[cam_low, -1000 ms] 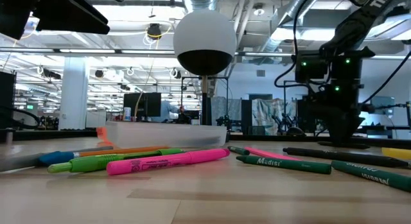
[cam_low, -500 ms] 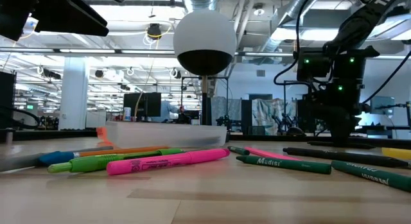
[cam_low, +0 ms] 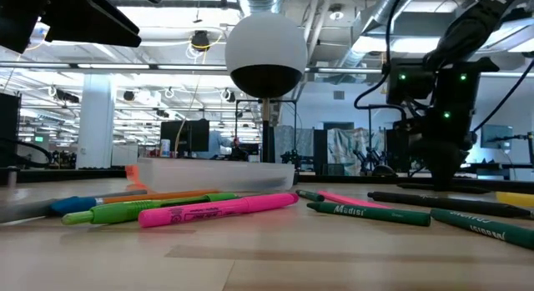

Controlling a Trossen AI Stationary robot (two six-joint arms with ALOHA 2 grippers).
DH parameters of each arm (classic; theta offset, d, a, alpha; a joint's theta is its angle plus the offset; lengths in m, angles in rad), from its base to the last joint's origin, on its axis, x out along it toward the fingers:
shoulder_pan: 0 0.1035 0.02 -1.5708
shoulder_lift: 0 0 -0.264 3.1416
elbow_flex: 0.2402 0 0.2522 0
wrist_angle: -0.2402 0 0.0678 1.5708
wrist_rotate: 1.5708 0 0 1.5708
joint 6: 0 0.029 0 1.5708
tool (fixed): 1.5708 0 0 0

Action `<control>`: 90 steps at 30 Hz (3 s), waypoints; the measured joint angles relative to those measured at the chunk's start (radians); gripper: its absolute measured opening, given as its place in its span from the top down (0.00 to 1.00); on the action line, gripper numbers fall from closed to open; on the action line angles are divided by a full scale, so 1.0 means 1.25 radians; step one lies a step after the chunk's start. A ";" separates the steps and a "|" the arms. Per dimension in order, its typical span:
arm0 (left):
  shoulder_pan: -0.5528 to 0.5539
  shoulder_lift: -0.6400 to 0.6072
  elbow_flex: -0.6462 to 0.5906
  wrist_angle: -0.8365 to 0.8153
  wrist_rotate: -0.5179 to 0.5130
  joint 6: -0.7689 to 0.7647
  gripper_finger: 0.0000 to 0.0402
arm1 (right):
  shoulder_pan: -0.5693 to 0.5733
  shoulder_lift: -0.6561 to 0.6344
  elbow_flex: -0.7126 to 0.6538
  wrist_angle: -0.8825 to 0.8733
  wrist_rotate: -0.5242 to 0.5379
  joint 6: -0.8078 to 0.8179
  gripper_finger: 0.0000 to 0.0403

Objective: Pick & place school supplies into a supply box
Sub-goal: Put the top right black pen into the orange supply box, then put the gray pen into the orange supply box

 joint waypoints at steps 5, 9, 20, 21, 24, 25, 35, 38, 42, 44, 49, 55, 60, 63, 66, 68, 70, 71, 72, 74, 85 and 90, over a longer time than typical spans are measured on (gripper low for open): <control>0.000 0.000 0.000 0.000 0.005 0.001 0.67 | 0.073 0.000 0.000 -0.001 0.009 -0.041 0.98; 0.000 0.000 0.000 -0.001 0.006 0.002 0.67 | 0.139 0.000 0.000 0.001 0.011 -0.048 0.97; 0.001 0.000 0.000 -0.035 -0.006 0.026 0.67 | 0.296 0.001 0.098 0.106 0.038 -0.169 0.98; 0.001 0.000 0.000 -0.035 -0.004 0.035 0.67 | 0.303 0.001 0.114 0.123 0.046 -0.187 0.98; 0.001 0.000 0.000 -0.034 0.006 0.047 0.67 | 0.313 0.001 0.154 0.168 0.057 -0.257 0.98; 0.001 0.000 0.000 -0.035 0.007 0.047 0.67 | 0.314 0.001 0.166 0.195 0.060 -0.287 0.98; 0.001 0.000 0.000 -0.044 0.061 0.064 0.67 | 0.293 0.105 0.284 0.411 0.044 -0.517 0.98; 0.001 0.000 0.000 -0.056 0.065 0.056 0.67 | 0.284 0.166 0.340 0.410 0.045 -0.536 0.98; 0.001 0.000 0.000 -0.056 0.068 0.054 0.67 | 0.274 0.246 0.411 0.417 0.044 -0.552 0.98; 0.001 0.000 0.000 -0.057 0.070 0.054 0.67 | 0.269 0.283 0.446 0.428 0.039 -0.566 0.98; 0.002 0.000 0.000 -0.056 0.070 0.052 0.67 | 0.247 0.351 0.504 0.435 -0.032 -0.569 0.98; 0.001 0.000 0.000 -0.055 0.074 0.052 0.67 | 0.222 0.410 0.536 0.432 -0.056 -0.570 0.97; 0.001 0.000 0.000 -0.055 0.076 0.052 0.67 | 0.215 0.418 0.540 0.436 -0.057 -0.570 0.94; 0.001 0.000 0.000 -0.055 0.076 0.052 0.67 | 0.215 0.418 0.540 0.438 -0.058 -0.571 0.92; 0.001 0.000 0.000 -0.055 0.070 0.052 0.67 | 0.216 0.418 0.540 0.441 -0.059 -0.585 0.90; 0.001 0.000 0.000 -0.055 0.070 0.052 0.67 | 0.216 0.418 0.540 0.441 -0.077 -0.590 0.89; 0.001 0.000 0.000 -0.055 0.070 0.052 0.67 | 0.213 0.418 0.540 0.441 -0.117 -0.591 0.88; 0.001 0.000 0.000 -0.055 0.070 0.052 0.67 | 0.211 0.418 0.540 0.441 -0.139 -0.591 0.88; 0.001 0.000 0.000 -0.055 0.070 0.052 0.67 | 0.211 0.418 0.540 0.441 -0.159 -0.592 0.87; 0.001 0.000 0.000 -0.055 0.070 0.052 0.67 | 0.211 0.418 0.540 0.441 -0.180 -0.593 0.87; 0.001 0.000 0.000 -0.055 0.069 0.044 0.67 | 0.211 0.414 0.540 0.463 -0.179 -0.605 0.74; 0.002 0.000 0.000 -0.047 0.087 0.015 0.67 | 0.229 0.384 0.538 0.381 -0.128 -0.605 0.68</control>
